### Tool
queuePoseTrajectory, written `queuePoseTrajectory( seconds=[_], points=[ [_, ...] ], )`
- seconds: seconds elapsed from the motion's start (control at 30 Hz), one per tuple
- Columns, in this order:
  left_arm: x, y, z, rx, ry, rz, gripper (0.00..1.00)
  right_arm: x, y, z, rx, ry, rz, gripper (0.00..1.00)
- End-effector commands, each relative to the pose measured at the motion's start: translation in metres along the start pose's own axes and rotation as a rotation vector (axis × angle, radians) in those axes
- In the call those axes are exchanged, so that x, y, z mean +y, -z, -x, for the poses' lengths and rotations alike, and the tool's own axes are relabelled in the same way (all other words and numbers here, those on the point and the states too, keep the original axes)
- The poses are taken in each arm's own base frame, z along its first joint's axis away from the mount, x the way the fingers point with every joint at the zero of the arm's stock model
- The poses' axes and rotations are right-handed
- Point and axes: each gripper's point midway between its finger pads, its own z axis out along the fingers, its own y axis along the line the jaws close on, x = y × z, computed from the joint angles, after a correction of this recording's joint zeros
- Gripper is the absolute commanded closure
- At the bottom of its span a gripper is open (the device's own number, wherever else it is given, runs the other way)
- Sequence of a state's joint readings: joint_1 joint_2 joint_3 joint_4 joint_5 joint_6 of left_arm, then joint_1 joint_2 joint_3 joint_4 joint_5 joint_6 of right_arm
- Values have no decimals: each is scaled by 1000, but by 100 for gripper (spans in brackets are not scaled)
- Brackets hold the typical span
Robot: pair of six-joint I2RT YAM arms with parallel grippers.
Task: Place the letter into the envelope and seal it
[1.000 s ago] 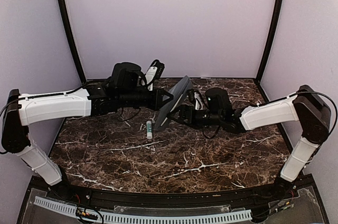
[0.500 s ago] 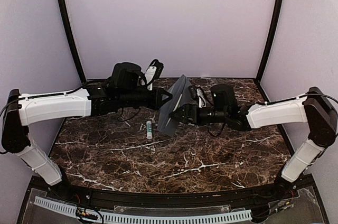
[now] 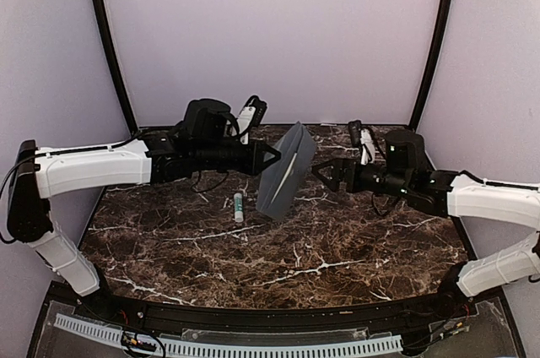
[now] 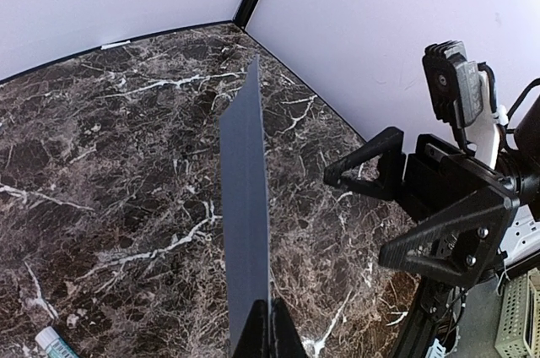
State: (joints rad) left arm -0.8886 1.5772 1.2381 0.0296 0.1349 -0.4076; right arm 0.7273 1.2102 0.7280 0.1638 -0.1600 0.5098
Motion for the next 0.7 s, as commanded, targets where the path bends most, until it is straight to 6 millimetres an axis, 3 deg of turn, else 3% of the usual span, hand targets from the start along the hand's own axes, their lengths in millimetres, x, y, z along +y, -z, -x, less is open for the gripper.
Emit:
queuePoseTrajectory(
  seconds=[0.0, 0.17, 0.4, 0.57, 0.67],
  points=[
    [-12, -6, 6, -12, 65, -53, 100, -35, 25, 8, -107, 1, -142, 1],
    [-18, -24, -5, -10, 186, -97, 100, -48, 56, 18, -218, -19, -215, 1],
    [-53, -60, -18, 19, 286, -270, 100, -58, 91, 25, -320, -50, -283, 1],
    [-46, -80, -33, 27, 332, -271, 100, -63, 100, 21, -325, -52, -311, 1],
    [-37, -94, -52, 58, 373, -258, 100, -67, 102, 18, -325, -54, -328, 1]
  ],
)
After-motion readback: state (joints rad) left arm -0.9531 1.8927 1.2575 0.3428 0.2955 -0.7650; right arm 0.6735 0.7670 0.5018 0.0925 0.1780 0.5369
